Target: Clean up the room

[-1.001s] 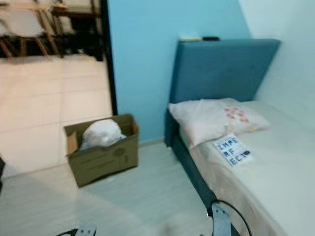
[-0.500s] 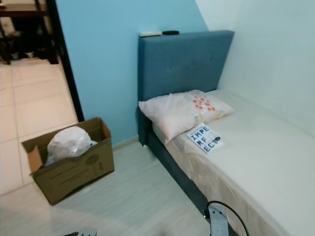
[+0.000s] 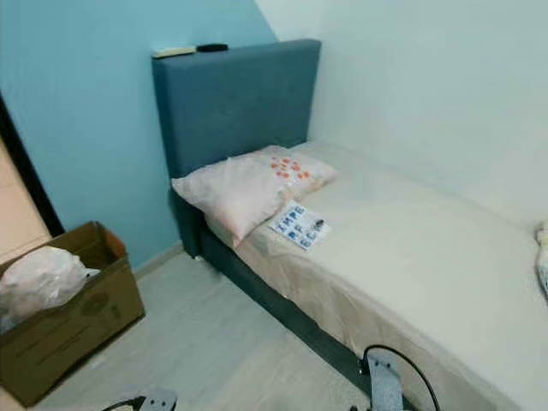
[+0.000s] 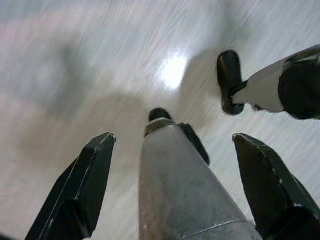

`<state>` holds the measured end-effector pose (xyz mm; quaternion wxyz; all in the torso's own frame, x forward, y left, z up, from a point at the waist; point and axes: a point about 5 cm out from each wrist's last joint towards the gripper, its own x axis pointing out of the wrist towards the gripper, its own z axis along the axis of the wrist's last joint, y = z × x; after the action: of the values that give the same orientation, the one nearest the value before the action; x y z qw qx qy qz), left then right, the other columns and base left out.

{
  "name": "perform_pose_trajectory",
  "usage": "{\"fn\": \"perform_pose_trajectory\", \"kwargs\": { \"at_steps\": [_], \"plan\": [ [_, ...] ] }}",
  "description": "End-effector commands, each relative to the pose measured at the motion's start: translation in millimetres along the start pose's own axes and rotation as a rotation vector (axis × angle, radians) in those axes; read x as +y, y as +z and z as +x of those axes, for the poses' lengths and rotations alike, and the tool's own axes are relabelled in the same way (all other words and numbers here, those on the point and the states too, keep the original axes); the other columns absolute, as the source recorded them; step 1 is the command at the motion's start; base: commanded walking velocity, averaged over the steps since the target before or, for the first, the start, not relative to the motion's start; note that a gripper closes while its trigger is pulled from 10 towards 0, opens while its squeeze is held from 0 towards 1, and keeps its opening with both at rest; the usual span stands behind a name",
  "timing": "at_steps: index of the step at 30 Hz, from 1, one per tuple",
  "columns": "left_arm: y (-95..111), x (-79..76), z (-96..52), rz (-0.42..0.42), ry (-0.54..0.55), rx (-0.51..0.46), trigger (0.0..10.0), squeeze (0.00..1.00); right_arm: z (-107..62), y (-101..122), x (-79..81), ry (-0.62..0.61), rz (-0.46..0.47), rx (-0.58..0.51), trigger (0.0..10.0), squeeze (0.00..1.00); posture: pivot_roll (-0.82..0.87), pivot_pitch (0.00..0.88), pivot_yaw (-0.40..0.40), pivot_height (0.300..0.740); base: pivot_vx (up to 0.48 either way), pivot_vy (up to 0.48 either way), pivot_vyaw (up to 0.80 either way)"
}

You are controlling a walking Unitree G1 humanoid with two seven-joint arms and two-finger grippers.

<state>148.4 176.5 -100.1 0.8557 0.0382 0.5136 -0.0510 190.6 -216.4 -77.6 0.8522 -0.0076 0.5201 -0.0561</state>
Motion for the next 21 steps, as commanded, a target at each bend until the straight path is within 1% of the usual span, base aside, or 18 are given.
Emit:
{"fn": "perform_pose_trajectory", "kwargs": {
  "at_steps": [1, 4, 7, 14, 18, 21],
  "plan": [
    [4, -3.9, 0.9, 0.008, -0.011, -0.010, 10.0, 0.00, -0.3, 3, -4.1, -0.012, 0.011, -0.009, 10.0, 0.00, -0.01, 0.000, -0.064, 0.740, 0.000, 0.000, -0.73],
    [3, -2.9, 0.8, 0.020, -0.006, -0.005, 10.0, 0.00, -0.4, 3, -5.1, -0.013, 0.009, -0.008, 10.0, 0.00, -0.01, 0.000, -0.064, 0.740, 0.000, 0.000, -0.73],
    [3, 0.6, 0.4, 0.039, -0.001, -0.002, 10.0, 0.00, -0.5, 3, -5.7, -0.011, 0.005, -0.009, 10.0, 0.00, -0.01, 0.000, -0.047, 0.740, 0.000, 0.000, -0.73],
    [4, 3.7, 0.1, 0.044, 0.003, -0.001, 10.0, 0.00, -0.4, 2, -5.2, -0.012, 0.010, -0.010, 10.0, 0.00, -0.01, 0.000, -0.038, 0.740, 0.000, 0.000, -0.73],
    [6, 9.7, -0.4, 0.043, 0.019, -0.006, 10.0, 0.00, 0.1, 2, 0.3, -0.004, -0.001, -0.010, 10.0, 0.00, 0.01, 0.000, -0.045, 0.740, 0.000, 0.000, -0.72],
    [7, 11.0, -0.5, 0.033, 0.024, -0.009, 10.0, 0.00, 0.2, 3, 2.1, -0.002, -0.005, -0.011, 10.0, 0.00, 0.01, 0.000, -0.049, 0.740, 0.000, 0.000, -0.73]
  ]
}}
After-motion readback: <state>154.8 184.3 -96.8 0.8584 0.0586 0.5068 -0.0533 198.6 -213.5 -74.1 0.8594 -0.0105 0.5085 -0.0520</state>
